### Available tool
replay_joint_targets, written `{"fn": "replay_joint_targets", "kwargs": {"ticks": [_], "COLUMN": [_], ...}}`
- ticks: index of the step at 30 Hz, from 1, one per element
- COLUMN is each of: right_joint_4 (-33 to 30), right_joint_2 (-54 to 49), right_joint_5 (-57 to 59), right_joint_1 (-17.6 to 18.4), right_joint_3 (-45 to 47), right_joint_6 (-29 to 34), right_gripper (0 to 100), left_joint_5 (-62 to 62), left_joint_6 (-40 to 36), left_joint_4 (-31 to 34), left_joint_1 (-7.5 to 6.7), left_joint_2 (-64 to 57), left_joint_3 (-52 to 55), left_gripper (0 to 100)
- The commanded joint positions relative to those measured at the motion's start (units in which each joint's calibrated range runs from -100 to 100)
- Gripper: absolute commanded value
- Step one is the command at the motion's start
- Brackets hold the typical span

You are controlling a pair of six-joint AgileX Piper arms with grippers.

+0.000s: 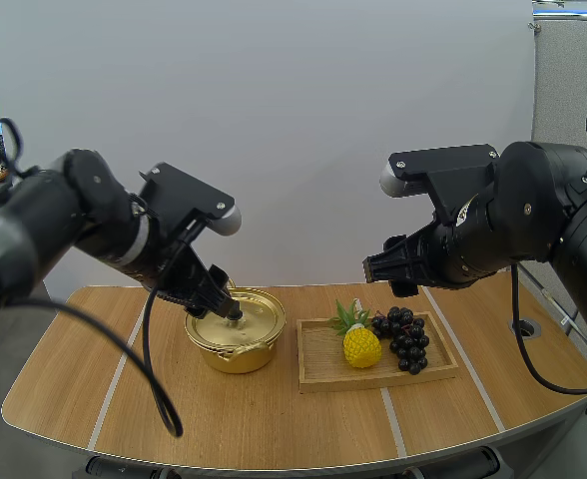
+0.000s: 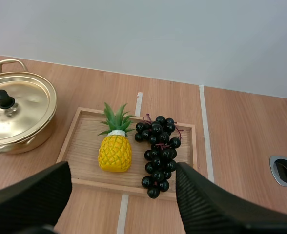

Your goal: Open the pot, put the grape inside, and close it

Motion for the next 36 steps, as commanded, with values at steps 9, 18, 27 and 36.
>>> {"fn": "replay_joint_targets", "kwargs": {"ticks": [9, 18, 27, 36], "right_joint_4": [0.01, 0.01, 0.01, 0.01], "right_joint_2": [-0.67, -0.67, -0.67, -0.67], "right_joint_5": [0.07, 0.07, 0.07, 0.07], "right_joint_1": [-0.26, -0.26, -0.26, -0.26], "right_joint_3": [-0.41, -0.41, -0.41, -0.41], "right_joint_6": [0.02, 0.02, 0.02, 0.02], "right_gripper": [100, 100, 100, 100], "left_joint_5": [-2.23, -2.01, -4.33, -6.30], "left_joint_6": [3.39, 4.11, 3.87, 4.23], "left_joint_4": [-2.48, -1.74, -1.34, -1.34], "left_joint_1": [-0.11, -2.03, -2.49, -2.74], "left_joint_2": [24.22, 33.61, 40.86, 44.62], "left_joint_3": [-11.68, -16.53, -18.14, -18.85], "left_gripper": [100, 100, 100, 100]}}
